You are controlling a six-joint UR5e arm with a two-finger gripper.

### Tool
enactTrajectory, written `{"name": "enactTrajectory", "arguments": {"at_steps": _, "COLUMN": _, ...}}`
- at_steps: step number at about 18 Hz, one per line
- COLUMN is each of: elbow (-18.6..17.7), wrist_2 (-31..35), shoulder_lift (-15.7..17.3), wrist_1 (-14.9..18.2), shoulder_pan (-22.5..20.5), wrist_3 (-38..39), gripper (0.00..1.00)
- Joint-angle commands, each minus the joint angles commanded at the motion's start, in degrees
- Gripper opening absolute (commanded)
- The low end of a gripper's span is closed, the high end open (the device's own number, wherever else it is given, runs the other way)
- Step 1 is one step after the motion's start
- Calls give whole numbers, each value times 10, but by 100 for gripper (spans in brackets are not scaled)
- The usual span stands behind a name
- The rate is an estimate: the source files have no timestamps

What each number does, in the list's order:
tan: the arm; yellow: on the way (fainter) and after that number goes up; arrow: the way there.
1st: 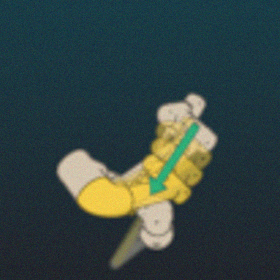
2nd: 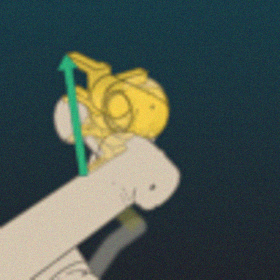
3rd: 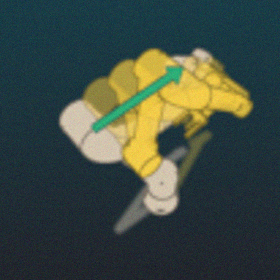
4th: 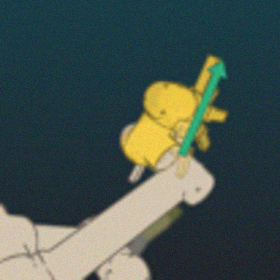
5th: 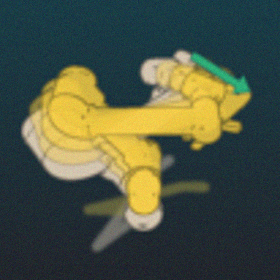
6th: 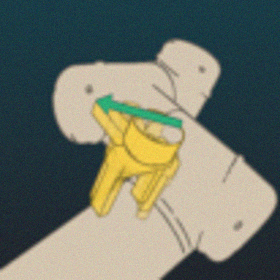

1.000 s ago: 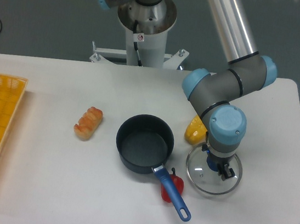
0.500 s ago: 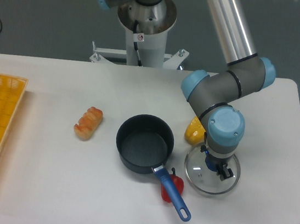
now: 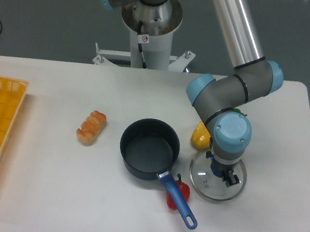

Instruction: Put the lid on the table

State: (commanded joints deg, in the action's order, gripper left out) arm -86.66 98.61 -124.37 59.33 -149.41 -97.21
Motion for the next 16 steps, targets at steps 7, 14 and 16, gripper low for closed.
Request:
{"name": "enactTrajectory", "arguments": {"at_steps": 7, "elbow": -3, "wrist_2": 3, "shoulder_lift": 0, "wrist_1": 0, "shoulder_pan": 1, "wrist_3": 0, "gripper": 64}}
{"name": "enactTrajectory", "arguments": {"at_steps": 14, "elbow": -4, "wrist_2": 6, "shoulder_lift": 0, "wrist_1": -1, "shoulder_pan": 2, "wrist_3": 1, "gripper": 64}}
{"name": "enactTrajectory", "arguments": {"at_steps": 16, "elbow": -4, "wrist_2": 6, "shoulder_lift": -1, "wrist_1": -1, "shoulder_pan": 2, "wrist_3": 0, "gripper": 64}}
